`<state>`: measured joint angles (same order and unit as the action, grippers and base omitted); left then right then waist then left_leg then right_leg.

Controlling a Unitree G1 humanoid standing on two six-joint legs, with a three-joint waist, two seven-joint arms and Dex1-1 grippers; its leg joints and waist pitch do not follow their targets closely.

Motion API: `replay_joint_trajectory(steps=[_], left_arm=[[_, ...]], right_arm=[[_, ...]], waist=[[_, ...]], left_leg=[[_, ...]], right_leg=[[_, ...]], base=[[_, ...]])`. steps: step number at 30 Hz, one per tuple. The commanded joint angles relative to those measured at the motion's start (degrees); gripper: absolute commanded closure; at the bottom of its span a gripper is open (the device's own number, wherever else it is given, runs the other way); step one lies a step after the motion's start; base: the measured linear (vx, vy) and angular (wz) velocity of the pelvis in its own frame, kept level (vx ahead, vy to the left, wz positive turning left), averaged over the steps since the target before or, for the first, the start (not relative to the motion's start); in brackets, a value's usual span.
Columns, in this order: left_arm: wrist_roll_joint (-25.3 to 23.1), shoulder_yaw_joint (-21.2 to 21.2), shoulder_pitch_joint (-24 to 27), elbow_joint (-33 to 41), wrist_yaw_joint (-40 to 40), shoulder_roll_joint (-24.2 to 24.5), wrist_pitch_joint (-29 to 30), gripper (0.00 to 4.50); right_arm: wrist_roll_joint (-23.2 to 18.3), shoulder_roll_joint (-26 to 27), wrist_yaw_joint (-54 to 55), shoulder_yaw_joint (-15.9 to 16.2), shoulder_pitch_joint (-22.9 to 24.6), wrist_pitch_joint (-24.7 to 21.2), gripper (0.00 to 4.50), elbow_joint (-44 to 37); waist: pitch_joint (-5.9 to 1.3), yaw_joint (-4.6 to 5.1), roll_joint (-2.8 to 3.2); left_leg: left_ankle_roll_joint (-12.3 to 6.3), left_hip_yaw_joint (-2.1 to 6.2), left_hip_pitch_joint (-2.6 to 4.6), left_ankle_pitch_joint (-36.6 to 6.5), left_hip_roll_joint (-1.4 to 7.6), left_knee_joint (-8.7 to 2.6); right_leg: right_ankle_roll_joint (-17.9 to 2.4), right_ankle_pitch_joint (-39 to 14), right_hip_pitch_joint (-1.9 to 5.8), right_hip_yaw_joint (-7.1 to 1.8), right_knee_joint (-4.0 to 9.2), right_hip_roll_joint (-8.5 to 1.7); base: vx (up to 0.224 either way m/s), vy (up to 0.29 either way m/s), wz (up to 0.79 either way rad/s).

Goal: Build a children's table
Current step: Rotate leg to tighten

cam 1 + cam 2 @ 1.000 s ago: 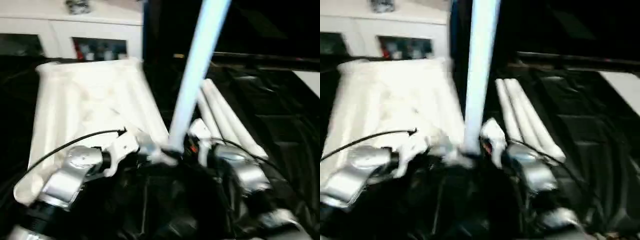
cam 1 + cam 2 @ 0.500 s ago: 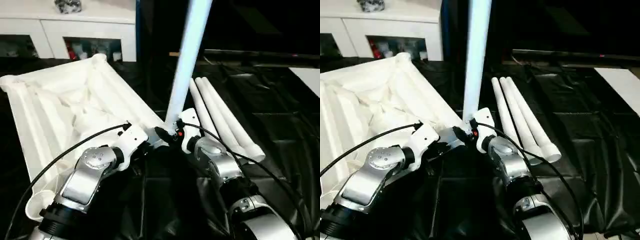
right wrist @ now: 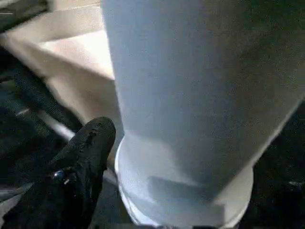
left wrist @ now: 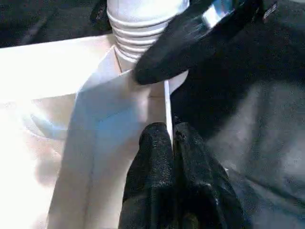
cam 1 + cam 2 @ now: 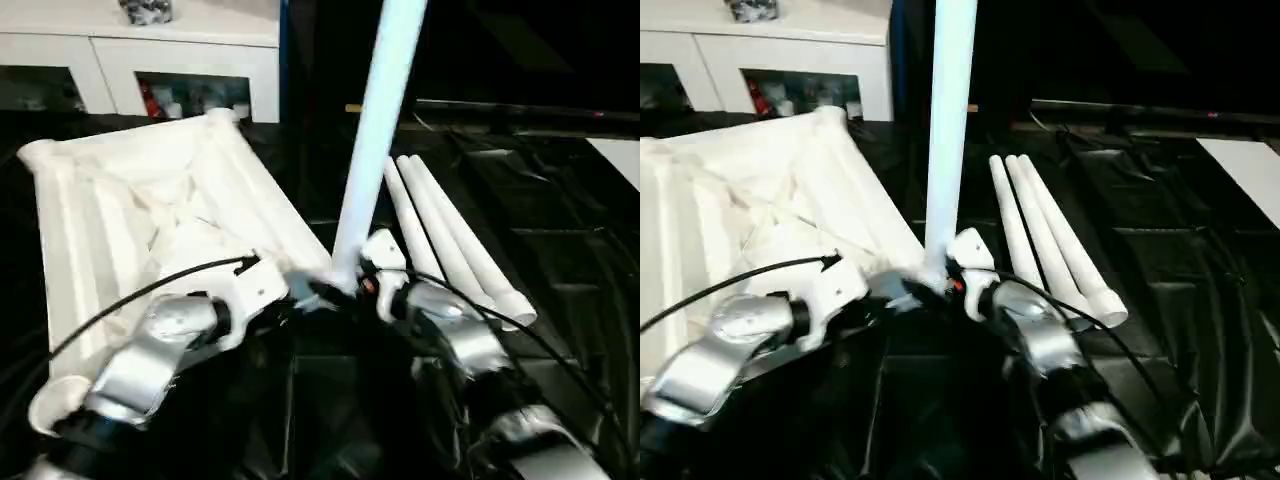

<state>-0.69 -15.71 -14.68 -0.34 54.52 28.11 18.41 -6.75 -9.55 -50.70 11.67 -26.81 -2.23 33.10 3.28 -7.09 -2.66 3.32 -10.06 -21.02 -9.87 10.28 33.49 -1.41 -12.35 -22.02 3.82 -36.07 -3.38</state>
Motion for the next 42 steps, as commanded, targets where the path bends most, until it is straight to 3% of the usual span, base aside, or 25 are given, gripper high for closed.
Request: replay_joint_trajectory(steps=[1, 6, 13, 16, 23, 26, 28, 31, 34, 37, 40, 41, 42], left_arm=[[2.7, -1.7, 0.1, 1.0, 4.4, 0.1, -3.5, 4.50], [5.0, -1.3, 0.4, 0.6, 9.3, 2.4, -4.2, 4.50], [7.6, -1.0, -0.5, -1.7, 16.6, 5.9, -6.0, 4.50], [7.5, -1.0, -0.9, -2.3, 17.4, 6.3, -6.2, 4.50], [7.5, -0.9, -1.2, -3.4, 17.2, 6.0, -6.8, 4.50], [6.5, -0.1, -1.4, -3.9, 13.8, 4.3, -6.1, 4.50], [5.4, 0.5, -1.9, -4.4, 10.6, 3.0, -5.2, 4.50], [3.8, 2.3, -3.1, -4.4, 2.0, -1.4, -1.9, 4.50], [2.6, 2.7, -3.4, -3.8, -1.9, -3.2, -0.6, 4.50], [0.5, 2.5, -3.3, -2.5, -6.9, -5.6, 1.1, 4.50], [-0.8, 2.4, -3.2, -0.7, -11.0, -8.2, 3.3, 4.50], [-1.3, 2.2, -3.0, 0.6, -12.9, -9.9, 4.4, 4.50], [-1.3, 1.9, -2.9, 1.2, -13.4, -10.4, 4.7, 4.50]], right_arm=[[-2.2, -1.9, -6.9, 1.8, 1.1, -1.7, 0.73, -4.1], [-3.8, -5.3, -14.2, 3.6, 2.6, -3.2, 0.73, -7.7], [-4.2, -9.8, -23.2, 6.9, 4.1, -4.7, 1.19, -12.5], [-3.5, -9.9, -23.7, 7.6, 4.1, -4.3, 1.51, -12.2], [-3.7, -8.3, -21.8, 7.4, 4.6, -5.6, 1.72, -11.8], [-3.2, -5.7, -16.2, 5.9, 4.1, -5.5, 1.75, -9.2], [-2.4, -3.6, -11.3, 4.7, 3.2, -5.0, 1.75, -6.7], [0.1, 1.9, 3.1, 1.5, -0.3, -4.3, 1.76, 1.4], [0.7, 4.4, 9.8, -0.1, -2.3, -4.2, 1.76, 5.4], [1.0, 7.8, 18.5, -2.3, -5.2, -4.6, 1.76, 10.6], [1.5, 10.2, 24.5, -3.9, -7.7, -4.4, 1.76, 14.8], [1.6, 11.1, 24.5, -4.0, -8.3, -3.6, 1.76, 16.0], [1.9, 11.4, 24.4, -3.8, -8.6, -2.8, 1.20, 16.5]], waist=[[-3.26, -0.06, 0.49], [-3.11, -0.56, 0.42], [-3.21, -1.21, 0.36], [-3.12, -1.18, 0.24], [-3.19, -1.19, 0.21], [-3.06, -1.00, 0.21], [-2.91, -0.85, 0.19], [-2.76, 0.14, 0.06], [-2.70, 0.85, -0.03], [-2.75, 0.89, 0.15], [-2.89, 1.45, 0.03], [-2.98, 1.55, 0.07], [-3.07, 1.35, -0.10]], left_leg=[[-1.68, 1.19, 0.95, -12.7, 3.44, -4.23], [-0.91, 1.23, 1.04, -14.6, 3.49, -4.42], [-1.27, 1.20, 1.06, -13.6, 3.56, -4.36], [-0.85, 1.25, 1.06, -14.6, 3.56, -4.47], [-0.65, 1.31, 0.99, -13.9, 3.57, -4.47], [-0.01, 1.32, 1.08, -15.2, 3.53, -4.56], [0.76, 1.47, 1.22, -17.1, 3.49, -4.71], [2.91, 1.94, 0.89, -19.1, 3.47, -5.12], [2.91, 2.10, 1.20, -20.7, 3.28, -4.99], [2.52, 2.05, 1.37, -20.7, 3.26, -4.93], [2.96, 2.03, 1.16, -19.3, 3.32, -5.10], [2.69, 1.80, 1.40, -19.2, 3.34, -4.88], [2.07, 1.66, 1.40, -17.9, 3.29, -4.72]], right_leg=[[-10.2, -8.5, 2.12, -3.45, 4.53, -5.32], [-9.8, -12.9, 1.94, -3.50, 4.95, -5.51], [-10.1, -11.9, 1.81, -3.43, 4.63, -5.42], [-9.9, -13.6, 1.81, -3.43, 4.80, -5.56], [-9.9, -13.5, 1.87, -3.43, 4.75, -5.63], [-9.8, -15.2, 1.67, -3.48, 4.92, -5.73], [-9.0, -19.2, 1.58, -3.43, 5.35, -5.84], [-8.1, -23.5, 1.72, -3.21, 5.41, -6.08], [-6.8, -26.7, 1.43, -3.29, 6.10, -6.24], [-6.8, -26.4, 1.29, -3.41, 6.18, -6.11], [-7.8, -22.7, 1.45, -3.35, 5.67, -5.93], [-8.2, -21.0, 1.25, -3.53, 5.61, -5.88], [-8.6, -18.8, 1.39, -3.56, 5.49, -5.86]], base=[[0.000, 0.000, 0.00], [0.000, 0.000, 0.00], [0.000, 0.000, 0.00], [0.000, 0.000, 0.00], [0.000, 0.000, 0.00], [0.000, 0.000, 0.00], [0.000, 0.000, 0.00], [0.000, 0.000, 0.00], [0.000, 0.000, 0.00], [0.000, 0.000, 0.00], [0.000, 0.000, 0.00], [0.000, 0.000, 0.00], [0.000, 0.000, 0.00]])
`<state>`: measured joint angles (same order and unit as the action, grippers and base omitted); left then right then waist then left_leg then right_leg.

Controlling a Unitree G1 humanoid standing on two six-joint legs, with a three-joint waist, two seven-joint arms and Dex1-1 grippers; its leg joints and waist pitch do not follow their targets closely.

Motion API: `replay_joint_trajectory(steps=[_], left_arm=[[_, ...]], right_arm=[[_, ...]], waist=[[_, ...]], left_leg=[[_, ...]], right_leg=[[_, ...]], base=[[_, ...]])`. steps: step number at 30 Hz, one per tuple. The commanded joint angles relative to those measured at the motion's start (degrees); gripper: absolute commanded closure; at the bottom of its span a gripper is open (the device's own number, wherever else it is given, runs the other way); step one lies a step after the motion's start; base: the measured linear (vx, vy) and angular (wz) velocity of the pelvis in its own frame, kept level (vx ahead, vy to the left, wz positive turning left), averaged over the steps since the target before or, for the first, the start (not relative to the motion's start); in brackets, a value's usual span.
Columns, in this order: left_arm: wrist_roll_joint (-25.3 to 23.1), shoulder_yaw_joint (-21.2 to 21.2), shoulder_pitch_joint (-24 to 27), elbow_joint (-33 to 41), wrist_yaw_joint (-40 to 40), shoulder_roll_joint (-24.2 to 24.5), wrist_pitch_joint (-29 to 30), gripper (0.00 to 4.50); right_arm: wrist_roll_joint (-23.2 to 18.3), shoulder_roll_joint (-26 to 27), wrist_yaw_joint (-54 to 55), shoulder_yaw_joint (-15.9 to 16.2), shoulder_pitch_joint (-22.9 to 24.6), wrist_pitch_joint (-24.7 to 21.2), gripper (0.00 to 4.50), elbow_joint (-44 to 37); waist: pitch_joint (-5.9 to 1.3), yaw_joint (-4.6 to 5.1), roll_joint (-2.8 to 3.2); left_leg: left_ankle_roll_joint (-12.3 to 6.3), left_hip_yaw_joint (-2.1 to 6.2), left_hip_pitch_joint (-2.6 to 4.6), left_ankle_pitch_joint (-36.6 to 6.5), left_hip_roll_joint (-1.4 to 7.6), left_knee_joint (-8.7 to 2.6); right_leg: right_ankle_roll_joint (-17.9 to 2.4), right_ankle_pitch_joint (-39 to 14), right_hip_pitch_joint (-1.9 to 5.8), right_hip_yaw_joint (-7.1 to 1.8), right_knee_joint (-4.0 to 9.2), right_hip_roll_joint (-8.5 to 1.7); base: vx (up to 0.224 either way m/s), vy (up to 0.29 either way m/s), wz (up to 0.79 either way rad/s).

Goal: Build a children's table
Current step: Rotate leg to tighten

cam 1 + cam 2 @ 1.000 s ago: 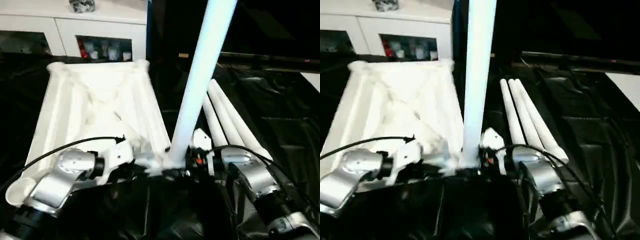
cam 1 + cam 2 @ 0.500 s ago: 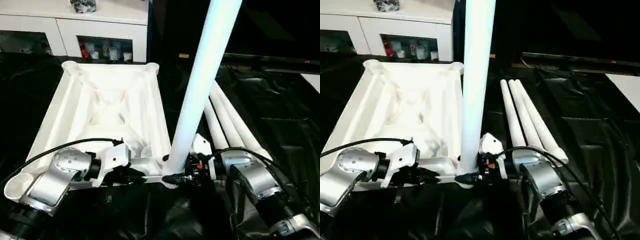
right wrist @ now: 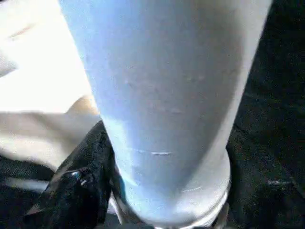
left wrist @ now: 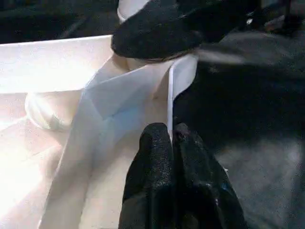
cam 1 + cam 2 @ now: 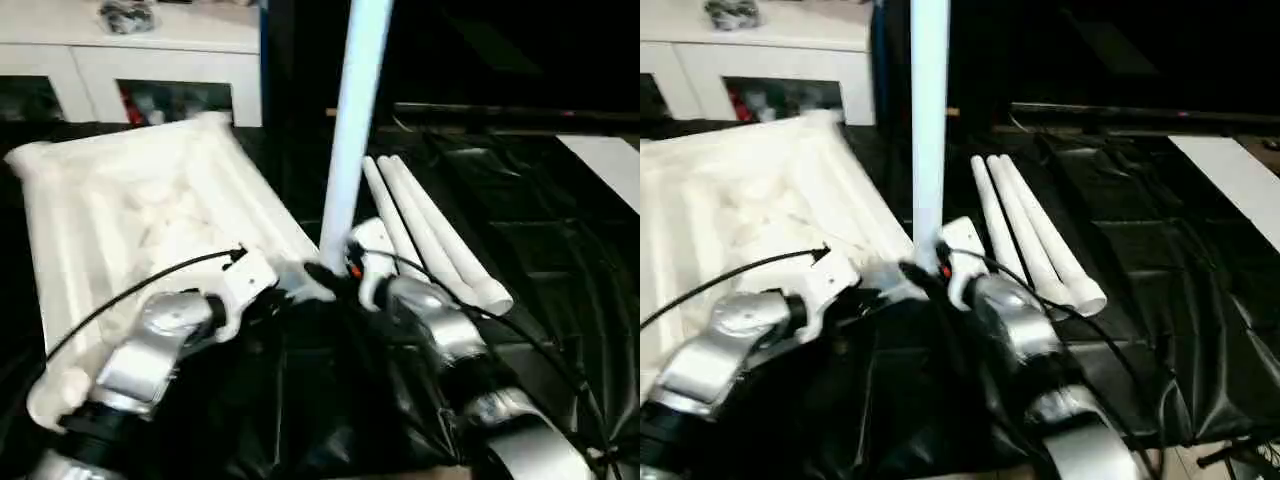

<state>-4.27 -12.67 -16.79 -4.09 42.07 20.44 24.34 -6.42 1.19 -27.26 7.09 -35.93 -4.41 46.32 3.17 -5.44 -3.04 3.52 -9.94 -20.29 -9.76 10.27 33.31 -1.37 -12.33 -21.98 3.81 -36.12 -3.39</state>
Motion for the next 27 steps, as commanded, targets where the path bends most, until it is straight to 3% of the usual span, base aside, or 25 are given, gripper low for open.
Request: replay_joint_trajectory(steps=[1, 4, 5, 7, 14, 15, 17, 20, 26, 27], left_arm=[[2.2, -1.1, -0.7, 4.9, -1.0, -2.8, -1.2, 4.50], [2.4, -2.1, -0.3, 5.6, -0.9, -3.2, -1.8, 4.50], [2.3, -2.6, -0.1, 5.7, -0.3, -2.8, -2.5, 4.50], [2.2, -2.8, 0.1, 6.0, 0.3, -2.5, -2.9, 4.50], [3.4, -4.1, 0.7, 5.3, 8.9, 3.6, -6.5, 4.50], [3.7, -4.0, 0.7, 4.9, 10.1, 4.3, -7.3, 4.50], [4.0, -3.9, 0.6, 4.3, 11.6, 5.3, -8.0, 4.50], [5.7, -3.6, 0.1, 2.4, 16.6, 8.0, -10.5, 4.50], [7.3, -4.1, -0.6, 1.0, 21.1, 9.3, -12.6, 4.50], [7.7, -4.4, -0.8, 0.6, 22.6, 9.7, -12.8, 4.50]], right_arm=[[1.6, 0.7, 1.0, 0.8, 0.6, -0.6, 1.20, 3.3], [1.1, 1.3, -0.4, 0.7, 0.4, -0.1, 0.97, 3.9], [1.4, 1.4, -0.8, 1.0, 0.1, 0.6, 0.72, 4.3], [2.0, 1.3, -1.1, 1.3, -0.2, 1.8, 0.64, 4.8], [1.3, -3.5, -14.5, 3.8, 2.2, 3.8, 0.51, -0.2], [1.0, -4.4, -16.7, 4.2, 2.7, 3.9, 0.51, -1.3], [0.5, -5.8, -19.7, 4.7, 3.6, 4.1, 0.51, -3.0], [-1.3, -10.5, -29.7, 6.1, 6.5, 4.8, 0.51, -9.2], [-2.1, -14.8, -36.5, 7.4, 8.8, 5.3, 0.51, -14.0], [-2.5, -15.9, -38.4, 7.8, 9.6, 4.7, 0.51, -15.7]], waist=[[-3.06, -0.37, 0.36], [-3.41, -0.68, 0.25], [-3.63, -0.93, 0.13], [-3.60, -1.05, 0.16], [-3.20, -1.09, 0.51], [-3.14, -1.19, 0.72], [-3.22, -1.40, 0.58], [-3.30, -1.88, 0.83], [-3.25, -2.71, 0.74], [-3.23, -2.62, 1.04]], left_leg=[[1.55, 1.44, 0.51, -16.9, 3.29, -4.48], [-0.20, 1.08, 0.27, -12.1, 3.13, -4.14], [-1.43, 0.91, 0.03, -8.6, 3.03, -3.90], [-1.96, 0.87, -0.05, -7.5, 2.97, -3.89], [-1.16, 1.07, 0.19, -12.4, 3.29, -4.34], [-0.84, 1.09, 0.35, -12.9, 3.33, -4.38], [-0.87, 0.98, 0.57, -13.3, 3.30, -4.27], [-1.47, 1.00, 0.50, -12.3, 3.32, -4.16], [-1.46, 0.92, 0.63, -12.9, 3.43, -4.18], [-1.13, 1.00, 0.58, -13.5, 3.44, -4.28]], right_leg=[[-8.9, -17.2, 1.48, -3.59, 5.31, -5.81], [-10.1, -9.3, 1.85, -3.54, 4.60, -5.51], [-10.8, -4.2, 2.15, -3.49, 4.00, -5.39], [-11.1, -2.6, 2.23, -3.42, 3.90, -5.32], [-10.0, -10.1, 2.08, -3.40, 4.70, -5.41], [-10.0, -10.3, 1.96, -3.43, 4.72, -5.35], [-10.3, -9.9, 1.91, -3.48, 4.77, -5.31], [-10.5, -7.6, 1.96, -3.46, 4.48, -5.20], [-10.9, -8.2, 1.91, -3.45, 4.60, -5.26], [-11.0, -8.8, 1.98, -3.44, 4.70, -5.27]], base=[[0.000, 0.000, 0.00], [0.036, -0.006, 0.02], [0.055, -0.011, 0.03], [0.000, 0.000, 0.00], [0.000, 0.000, 0.00], [0.000, 0.000, 0.00], [0.000, 0.000, 0.00], [0.000, 0.000, 0.00], [0.000, 0.000, 0.00], [0.000, 0.000, 0.00]])
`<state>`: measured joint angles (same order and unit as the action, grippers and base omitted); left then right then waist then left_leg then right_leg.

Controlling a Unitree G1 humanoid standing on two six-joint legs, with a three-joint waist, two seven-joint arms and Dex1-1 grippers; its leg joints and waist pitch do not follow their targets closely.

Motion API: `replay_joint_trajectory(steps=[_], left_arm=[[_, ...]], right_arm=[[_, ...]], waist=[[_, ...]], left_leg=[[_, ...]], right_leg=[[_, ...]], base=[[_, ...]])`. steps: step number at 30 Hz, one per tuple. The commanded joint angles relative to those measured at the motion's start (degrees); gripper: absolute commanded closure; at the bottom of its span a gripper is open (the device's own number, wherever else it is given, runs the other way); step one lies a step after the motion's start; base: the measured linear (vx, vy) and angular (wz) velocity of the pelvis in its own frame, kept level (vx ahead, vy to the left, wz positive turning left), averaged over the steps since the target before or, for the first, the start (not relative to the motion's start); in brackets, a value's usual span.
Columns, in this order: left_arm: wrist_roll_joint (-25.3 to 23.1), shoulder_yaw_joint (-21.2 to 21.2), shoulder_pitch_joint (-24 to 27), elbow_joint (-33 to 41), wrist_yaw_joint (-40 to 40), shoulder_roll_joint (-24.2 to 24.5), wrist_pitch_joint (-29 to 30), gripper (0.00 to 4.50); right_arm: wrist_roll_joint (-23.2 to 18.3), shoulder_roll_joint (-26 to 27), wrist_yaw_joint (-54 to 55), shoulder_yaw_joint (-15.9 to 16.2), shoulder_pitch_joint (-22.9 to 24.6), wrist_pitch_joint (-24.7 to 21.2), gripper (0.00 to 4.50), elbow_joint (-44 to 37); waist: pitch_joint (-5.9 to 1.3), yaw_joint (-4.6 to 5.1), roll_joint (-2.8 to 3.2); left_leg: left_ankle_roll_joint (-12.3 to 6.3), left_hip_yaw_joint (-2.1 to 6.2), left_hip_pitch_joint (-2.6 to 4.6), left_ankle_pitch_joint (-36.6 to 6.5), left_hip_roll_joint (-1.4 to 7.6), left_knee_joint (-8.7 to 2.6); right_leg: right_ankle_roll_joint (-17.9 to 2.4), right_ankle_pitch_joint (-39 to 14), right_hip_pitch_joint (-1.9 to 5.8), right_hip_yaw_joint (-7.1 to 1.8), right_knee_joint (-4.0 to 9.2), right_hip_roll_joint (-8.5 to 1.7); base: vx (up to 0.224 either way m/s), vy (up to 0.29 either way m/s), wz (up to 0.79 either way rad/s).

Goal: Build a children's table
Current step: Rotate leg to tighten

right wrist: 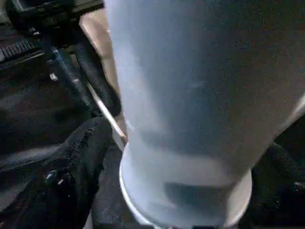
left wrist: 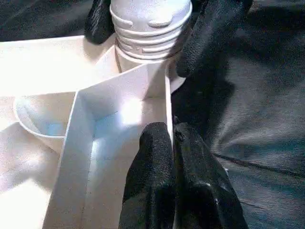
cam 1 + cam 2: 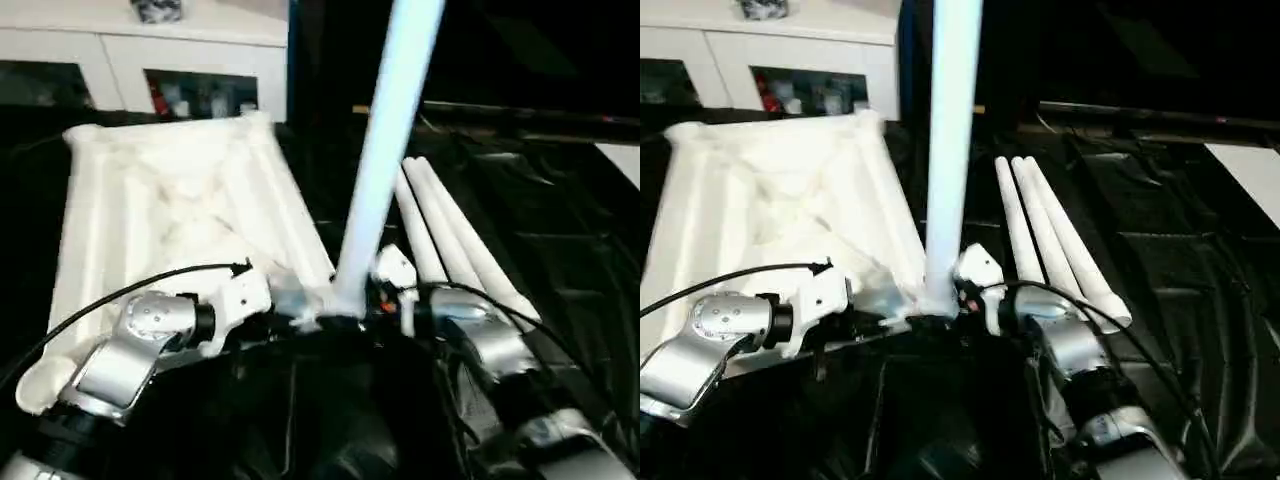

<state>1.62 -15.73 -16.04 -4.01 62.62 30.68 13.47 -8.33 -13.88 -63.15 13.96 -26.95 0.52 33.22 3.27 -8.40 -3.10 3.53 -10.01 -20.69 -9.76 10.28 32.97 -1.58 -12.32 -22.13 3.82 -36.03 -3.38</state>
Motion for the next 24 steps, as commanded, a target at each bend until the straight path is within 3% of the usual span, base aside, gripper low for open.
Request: replay_joint_trajectory(steps=[1, 3, 4, 10, 15, 21, 22, 23, 24], left_arm=[[2.2, -1.5, -1.7, 0.3, 3.0, -0.3, -2.0, 4.50], [2.4, -2.3, -2.7, -1.0, 5.3, 0.4, -3.1, 4.50], [2.4, -2.4, -2.9, -1.4, 5.7, 0.5, -3.4, 4.50], [2.5, -2.8, -4.1, -3.3, 8.3, 0.6, -4.6, 4.50], [2.7, -3.0, -4.4, -4.0, 9.1, 0.6, -4.9, 4.50], [2.8, -2.1, -3.7, -3.9, 7.5, 0.3, -4.7, 4.50], [2.3, -1.3, -3.5, -3.9, 5.2, -0.4, -4.3, 4.50], [2.1, -0.9, -3.5, -3.9, 3.9, -0.8, -4.0, 4.50], [1.6, -0.2, -3.6, -4.2, 1.6, -1.6, -3.5, 4.50]], right_arm=[[-1.0, -1.5, -3.7, 1.1, 1.2, -0.6, 0.51, -3.9], [-2.4, -4.0, -7.5, 2.0, 3.4, -3.0, 0.51, -8.9], [-2.7, -4.5, -8.2, 2.2, 3.9, -3.6, 0.51, -9.9], [-4.0, -6.9, -11.4, 2.8, 6.1, -6.4, 0.97, -14.3], [-4.3, -7.4, -11.5, 2.9, 6.9, -8.0, 1.45, -16.2], [-4.3, -5.3, -8.8, 2.6, 6.4, -9.3, 1.73, -14.7], [-3.5, -3.5, -5.6, 1.9, 5.5, -9.2, 1.76, -12.5], [-3.0, -2.4, -3.6, 1.5, 5.0, -9.1, 1.78, -11.2], [-2.3, -1.0, -0.6, 0.9, 4.2, -8.6, 1.78, -9.3]], waist=[[-3.28, 0.20, 1.00], [-3.33, 0.05, 1.43], [-3.35, -0.09, 1.13], [-3.28, -0.18, 1.65], [-3.39, -0.08, 1.42], [-3.34, 0.06, 1.23], [-3.26, 0.14, 0.77], [-3.18, 0.30, 1.12], [-3.09, 0.50, 1.08]], left_leg=[[-1.13, 1.05, 1.06, -13.8, 3.42, -3.94], [-1.03, 1.13, 1.00, -14.1, 3.43, -3.92], [-1.21, 1.06, 1.08, -14.0, 3.46, -3.89], [-0.76, 1.17, 1.04, -14.9, 3.42, -3.94], [-0.75, 1.24, 0.83, -14.0, 3.45, -3.87], [-0.75, 1.22, 0.81, -13.9, 3.47, -3.87], [-0.70, 1.15, 0.85, -14.2, 3.45, -3.91], [-0.28, 1.27, 0.80, -14.8, 3.40, -3.97], [0.18, 1.29, 0.83, -15.4, 3.44, -4.08]], right_leg=[[-10.5, -9.3, 2.11, -3.45, 4.76, -5.21], [-10.6, -9.1, 2.20, -3.47, 4.62, -5.21], [-10.3, -8.8, 2.22, -3.46, 4.64, -5.09], [-10.4, -11.0, 2.22, -3.44, 4.97, -5.27], [-10.7, -10.1, 2.41, -3.39, 4.78, -5.34], [-11.1, -10.3, 2.35, -3.33, 4.72, -5.43], [-10.7, -11.6, 2.32, -3.35, 4.91, -5.46], [-10.8, -13.3, 2.17, -3.33, 4.92, -5.66], [-10.6, -14.6, 2.06, -3.33, 5.06, -5.65]], base=[[0.000, 0.000, 0.00], [0.000, 0.000, 0.00], [0.000, 0.000, 0.00], [0.000, 0.000, 0.00], [0.000, 0.000, 0.00], [0.000, 0.000, 0.00], [0.000, 0.000, 0.00], [0.000, 0.000, 0.00], [0.000, 0.000, 0.00]])
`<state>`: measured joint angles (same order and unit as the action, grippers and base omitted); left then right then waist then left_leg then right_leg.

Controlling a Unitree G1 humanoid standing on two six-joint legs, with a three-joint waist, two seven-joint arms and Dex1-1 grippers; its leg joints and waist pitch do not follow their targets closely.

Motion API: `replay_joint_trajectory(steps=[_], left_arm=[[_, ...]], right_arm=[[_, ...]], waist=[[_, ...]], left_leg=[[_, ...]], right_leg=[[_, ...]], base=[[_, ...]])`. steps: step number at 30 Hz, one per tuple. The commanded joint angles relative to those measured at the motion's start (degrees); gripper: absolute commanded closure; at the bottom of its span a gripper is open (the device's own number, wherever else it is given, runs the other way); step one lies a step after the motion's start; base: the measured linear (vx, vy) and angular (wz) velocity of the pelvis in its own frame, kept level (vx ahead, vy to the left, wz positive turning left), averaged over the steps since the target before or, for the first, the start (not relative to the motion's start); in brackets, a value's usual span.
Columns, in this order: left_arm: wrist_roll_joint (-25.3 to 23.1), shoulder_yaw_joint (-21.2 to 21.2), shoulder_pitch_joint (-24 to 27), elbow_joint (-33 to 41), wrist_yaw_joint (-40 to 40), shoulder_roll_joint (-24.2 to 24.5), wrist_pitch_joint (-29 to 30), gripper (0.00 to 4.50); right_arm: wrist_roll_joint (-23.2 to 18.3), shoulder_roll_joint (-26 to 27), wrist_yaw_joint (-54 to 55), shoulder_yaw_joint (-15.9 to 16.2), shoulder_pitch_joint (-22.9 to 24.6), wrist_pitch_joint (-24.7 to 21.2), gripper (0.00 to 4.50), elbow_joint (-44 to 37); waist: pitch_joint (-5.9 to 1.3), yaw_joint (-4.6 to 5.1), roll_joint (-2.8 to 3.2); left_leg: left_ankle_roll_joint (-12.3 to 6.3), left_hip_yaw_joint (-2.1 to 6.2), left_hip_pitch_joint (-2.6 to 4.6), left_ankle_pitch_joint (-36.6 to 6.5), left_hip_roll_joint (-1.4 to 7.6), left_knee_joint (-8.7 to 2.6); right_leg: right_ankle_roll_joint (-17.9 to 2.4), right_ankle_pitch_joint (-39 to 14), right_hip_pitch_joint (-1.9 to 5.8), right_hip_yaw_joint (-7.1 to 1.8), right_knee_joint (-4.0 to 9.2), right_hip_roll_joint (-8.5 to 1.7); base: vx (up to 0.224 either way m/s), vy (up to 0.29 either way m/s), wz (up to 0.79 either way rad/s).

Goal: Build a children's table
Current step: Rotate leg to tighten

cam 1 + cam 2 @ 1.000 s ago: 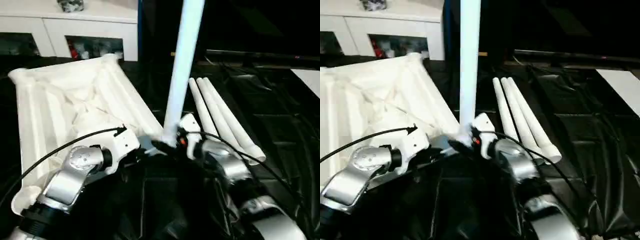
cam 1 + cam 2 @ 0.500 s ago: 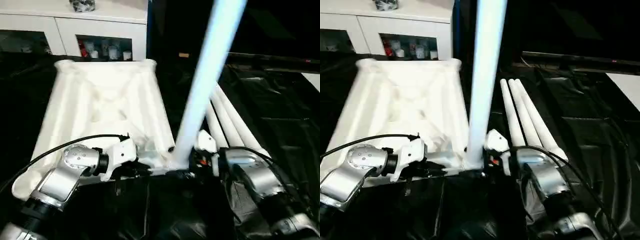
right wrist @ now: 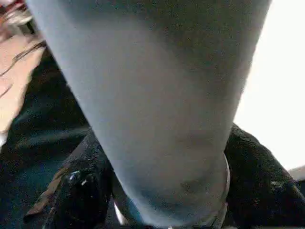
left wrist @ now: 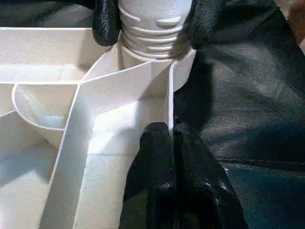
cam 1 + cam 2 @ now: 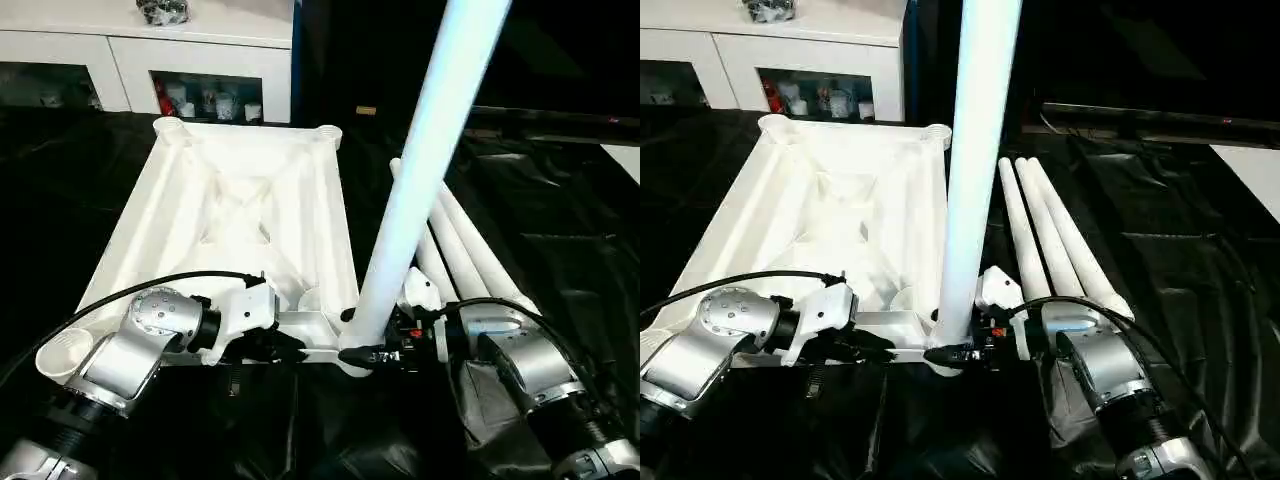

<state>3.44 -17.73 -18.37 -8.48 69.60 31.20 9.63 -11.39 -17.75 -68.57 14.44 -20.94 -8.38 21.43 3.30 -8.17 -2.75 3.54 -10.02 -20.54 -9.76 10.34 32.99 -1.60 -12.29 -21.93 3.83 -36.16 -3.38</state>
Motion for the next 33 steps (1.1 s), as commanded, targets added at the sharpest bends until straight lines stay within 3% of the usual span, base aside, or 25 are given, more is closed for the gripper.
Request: replay_joint_trajectory(steps=[1, 3, 6, 7, 8, 11, 13, 14, 15, 17, 20, 24, 27, 33], left_arm=[[-0.6, 2.3, -1.4, 0.1, -6.9, -2.6, 0.8, 4.50], [-1.6, 3.4, -1.6, -0.1, -10.9, -3.8, 2.1, 4.50], [-1.9, 4.2, -1.6, 0.3, -13.3, -4.8, 3.5, 4.50], [-1.9, 4.3, -1.5, 0.5, -14.0, -5.1, 3.8, 4.50], [-3.7, 4.5, -0.9, 2.3, -18.4, -6.9, 5.5, 4.50], [-5.8, 4.4, -0.2, 4.7, -23.4, -9.4, 8.1, 4.50], [-5.8, 4.3, 0.4, 6.3, -25.0, -11.0, 9.5, 4.50], [-5.8, 3.9, 0.9, 7.4, -25.9, -12.1, 10.1, 4.50], [-5.8, 3.9, 0.9, 7.5, -26.0, -12.2, 10.2, 4.50], [-5.6, 2.9, 1.7, 8.6, -27.0, -13.6, 10.3, 4.50], [-5.9, 2.4, 1.7, 8.1, -27.0, -13.3, 9.3, 4.50], [-5.7, 2.2, 1.6, 8.3, -25.7, -12.6, 9.1, 4.50], [-5.3, 1.8, 1.9, 8.6, -23.5, -11.4, 8.3, 4.50], [-3.1, 1.4, 2.2, 7.4, -14.4, -5.5, 5.5, 4.50]], right_arm=[[1.3, 3.9, 6.7, 0.0, -2.3, 0.6, 1.78, 3.6], [3.0, 6.5, 13.6, -1.3, -4.3, 0.8, 1.78, 7.7], [4.3, 8.5, 18.7, -2.2, -5.9, 1.8, 1.78, 11.1], [4.6, 9.1, 20.2, -2.5, -6.5, 2.1, 1.78, 12.2], [5.0, 12.6, 28.8, -4.5, -9.5, 2.2, 1.79, 17.6], [5.8, 15.8, 37.5, -6.4, -12.8, 2.0, 1.79, 23.2], [6.4, 16.8, 40.0, -6.6, -13.8, 2.2, 1.79, 24.8], [6.7, 17.4, 40.8, -6.6, -14.3, 2.7, 1.79, 25.7], [6.7, 17.4, 40.9, -6.6, -14.3, 2.8, 1.79, 25.7], [6.8, 18.3, 40.9, -6.8, -14.8, 3.8, 1.79, 27.2], [5.8, 18.5, 39.4, -7.4, -14.7, 3.7, 1.09, 27.3], [6.6, 17.9, 37.3, -6.7, -14.9, 6.0, 0.76, 27.8], [6.3, 16.9, 34.2, -6.0, -14.4, 6.8, 0.76, 26.6], [4.3, 9.7, 15.7, -1.6, -8.6, 7.0, 0.76, 16.1]], waist=[[-3.09, 0.45, 0.58], [-3.06, 1.05, 0.56], [-3.09, 1.99, 0.56], [-3.15, 1.90, 0.61], [-3.11, 2.00, 0.66], [-3.12, 2.93, 0.71], [-3.30, 2.71, 0.78], [-3.24, 2.62, 0.80], [-3.41, 2.60, 0.44], [-3.52, 2.64, 0.44], [-3.53, 2.62, 0.47], [-3.40, 2.40, 0.55], [-3.39, 2.26, 0.71], [-3.34, 1.49, 0.71]], left_leg=[[0.51, 1.37, 0.69, -16.1, 3.28, -4.10], [1.56, 1.74, 0.35, -16.3, 3.24, -4.42], [2.13, 1.81, 0.51, -17.3, 3.18, -4.40], [1.89, 1.70, 0.63, -17.1, 3.16, -4.31], [1.55, 1.52, 0.86, -17.0, 3.18, -4.21], [2.32, 1.74, 0.40, -15.3, 3.33, -4.52], [1.52, 1.28, 0.98, -15.3, 3.20, -4.01], [1.30, 1.32, 0.82, -15.0, 3.09, -4.01], [0.79, 1.34, 0.49, -13.2, 3.09, -4.03], [0.20, 1.23, 0.46, -11.7, 3.19, -3.93], [-0.90, 1.10, 0.39, -10.2, 3.02, -3.86], [-0.90, 0.99, 0.51, -11.3, 3.07, -3.85], [-0.62, 1.11, 0.52, -12.6, 3.12, -3.96], [-1.65, 1.06, 0.69, -12.6, 3.18, -3.96]], right_leg=[[-10.3, -16.2, 1.91, -3.26, 5.26, -5.67], [-8.6, -19.5, 2.23, -3.16, 5.50, -5.78], [-8.6, -19.9, 2.05, -3.24, 5.53, -5.81], [-8.5, -19.5, 1.97, -3.34, 5.58, -5.79], [-9.0, -18.3, 1.65, -3.52, 5.53, -5.72], [-10.2, -15.7, 2.07, -3.29, 5.00, -5.65], [-10.2, -14.4, 1.66, -3.58, 5.18, -5.63], [-10.2, -13.9, 1.79, -3.52, 5.22, -5.53], [-10.4, -11.9, 2.14, -3.44, 4.82, -5.49], [-10.9, -8.6, 2.11, -3.36, 4.53, -5.35], [-11.2, -5.8, 2.28, -3.31, 4.39, -5.20], [-11.2, -7.6, 2.15, -3.40, 4.69, -5.37], [-10.6, -9.2, 2.18, -3.38, 4.81, -5.36], [-10.2, -8.1, 2.08, -3.41, 4.77, -5.11]], base=[[0.000, 0.000, 0.00], [0.000, 0.000, 0.00], [0.000, 0.000, 0.00], [0.000, 0.000, 0.00], [0.000, 0.000, 0.00], [0.000, 0.000, 0.00], [0.000, 0.000, 0.00], [0.000, 0.000, 0.00], [0.000, 0.000, 0.00], [0.000, 0.000, 0.00], [0.000, 0.000, 0.00], [0.000, 0.000, 0.00], [0.000, 0.000, 0.00], [0.000, 0.000, 0.00]])
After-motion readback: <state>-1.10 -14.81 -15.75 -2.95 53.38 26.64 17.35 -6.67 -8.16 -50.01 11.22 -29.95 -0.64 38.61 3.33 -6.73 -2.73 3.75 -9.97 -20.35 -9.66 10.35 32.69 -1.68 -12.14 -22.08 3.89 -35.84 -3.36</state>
